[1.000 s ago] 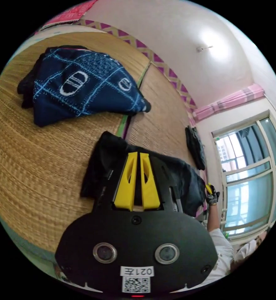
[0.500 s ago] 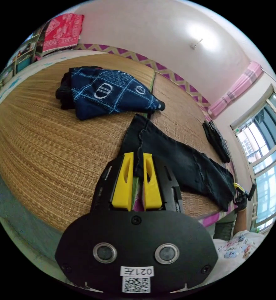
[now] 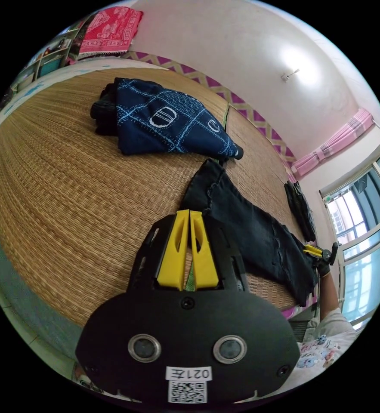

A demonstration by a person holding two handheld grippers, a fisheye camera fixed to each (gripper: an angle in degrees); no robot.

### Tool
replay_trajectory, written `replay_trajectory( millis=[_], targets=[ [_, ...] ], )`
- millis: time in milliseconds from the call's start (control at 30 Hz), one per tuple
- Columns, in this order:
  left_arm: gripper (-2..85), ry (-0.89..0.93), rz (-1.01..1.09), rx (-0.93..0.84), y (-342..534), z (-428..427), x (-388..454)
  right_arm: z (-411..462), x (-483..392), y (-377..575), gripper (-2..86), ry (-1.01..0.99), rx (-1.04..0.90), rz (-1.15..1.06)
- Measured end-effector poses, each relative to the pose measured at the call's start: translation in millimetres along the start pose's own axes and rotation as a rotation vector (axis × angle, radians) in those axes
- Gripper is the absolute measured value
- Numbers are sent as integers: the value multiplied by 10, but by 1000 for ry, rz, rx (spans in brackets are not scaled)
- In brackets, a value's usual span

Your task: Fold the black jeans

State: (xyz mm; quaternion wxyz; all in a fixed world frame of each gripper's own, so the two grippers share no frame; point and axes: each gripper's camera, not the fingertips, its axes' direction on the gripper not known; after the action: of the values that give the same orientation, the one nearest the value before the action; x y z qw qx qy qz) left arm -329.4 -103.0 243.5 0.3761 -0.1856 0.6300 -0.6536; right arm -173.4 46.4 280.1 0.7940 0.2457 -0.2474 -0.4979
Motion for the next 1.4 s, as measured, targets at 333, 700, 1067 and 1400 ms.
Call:
replay_trajectory(
  millis=[333, 700, 1067, 1400],
  targets=[
    [-9, -57, 41, 5, -65, -66, -209, 429, -88, -328, 12, 86, 13, 112],
    [13, 258, -126, 122, 221, -520, -787, -193, -924, -124, 62, -75, 257, 112],
    [53, 155, -178, 47, 7, -219, -861, 477, -1968, -146, 66, -224, 196, -41],
    [-8, 171, -155, 44, -66, -249, -985, 409, -2164, -62, 62, -254, 281, -27]
  ],
)
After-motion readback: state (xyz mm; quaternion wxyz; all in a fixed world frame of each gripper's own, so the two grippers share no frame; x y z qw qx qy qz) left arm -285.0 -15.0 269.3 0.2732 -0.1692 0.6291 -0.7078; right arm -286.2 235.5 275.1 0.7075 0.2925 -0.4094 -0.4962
